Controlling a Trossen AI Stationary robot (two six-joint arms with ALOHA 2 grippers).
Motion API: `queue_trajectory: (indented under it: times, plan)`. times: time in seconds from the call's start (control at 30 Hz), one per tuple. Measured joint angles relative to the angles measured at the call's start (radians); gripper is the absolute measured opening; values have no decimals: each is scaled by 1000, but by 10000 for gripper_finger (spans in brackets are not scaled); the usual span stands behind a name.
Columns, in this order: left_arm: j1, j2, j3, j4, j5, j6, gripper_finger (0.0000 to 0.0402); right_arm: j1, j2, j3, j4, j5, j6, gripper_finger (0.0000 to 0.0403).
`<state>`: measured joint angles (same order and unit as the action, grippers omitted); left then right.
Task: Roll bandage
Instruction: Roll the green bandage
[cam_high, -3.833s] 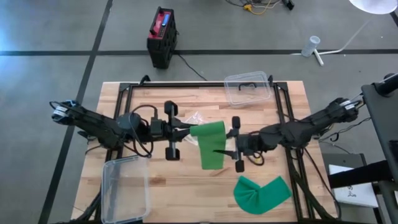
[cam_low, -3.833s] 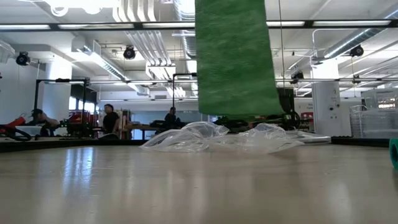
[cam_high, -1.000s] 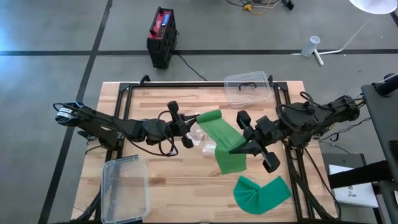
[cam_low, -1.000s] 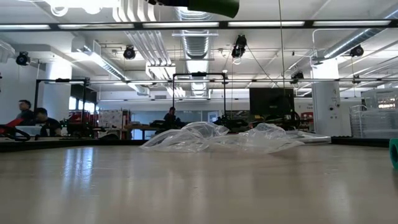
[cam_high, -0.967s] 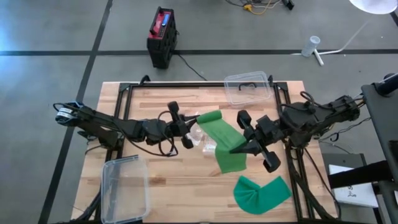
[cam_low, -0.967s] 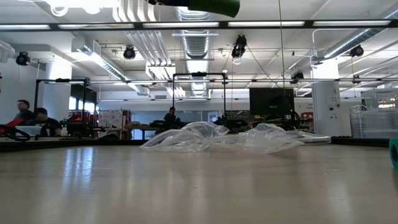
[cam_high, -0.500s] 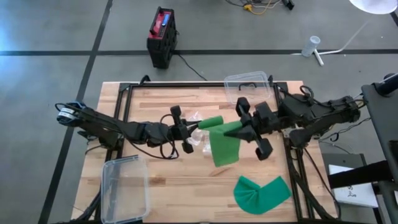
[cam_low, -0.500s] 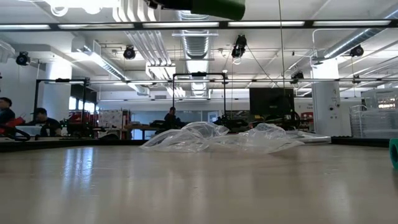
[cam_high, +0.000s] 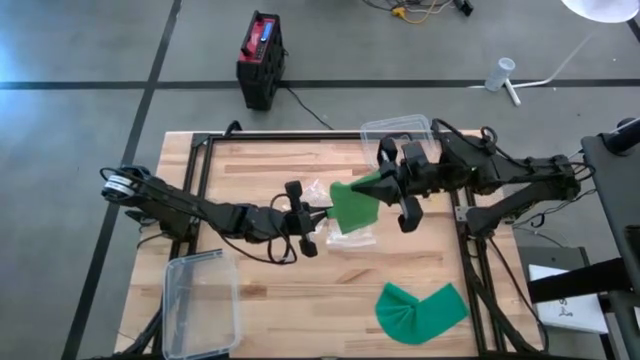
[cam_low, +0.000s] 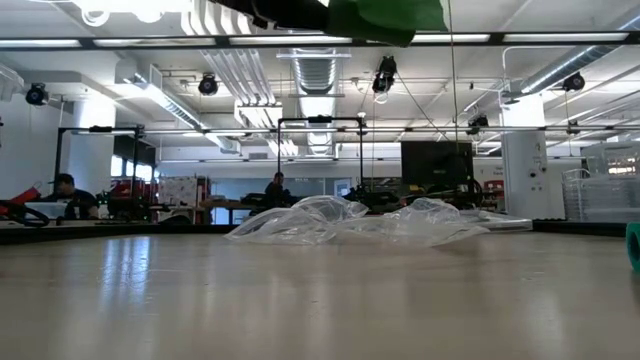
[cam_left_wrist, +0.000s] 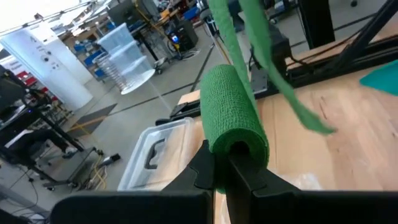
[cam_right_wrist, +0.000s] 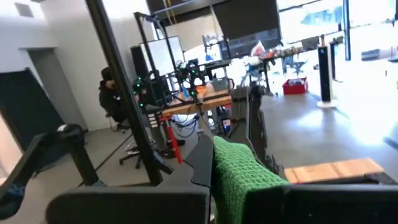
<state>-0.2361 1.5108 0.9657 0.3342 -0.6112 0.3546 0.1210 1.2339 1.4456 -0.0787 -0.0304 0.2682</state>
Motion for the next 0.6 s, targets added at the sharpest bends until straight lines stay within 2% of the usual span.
queue_trajectory:
  times: [0.2,0.6]
  plan:
    - [0,52,-1,35,1,2,1,-32,12,0,-15,2,21,0]
    - [-10,57,-1,53,19,-2,1,-111,13,0,-21,4,107,6]
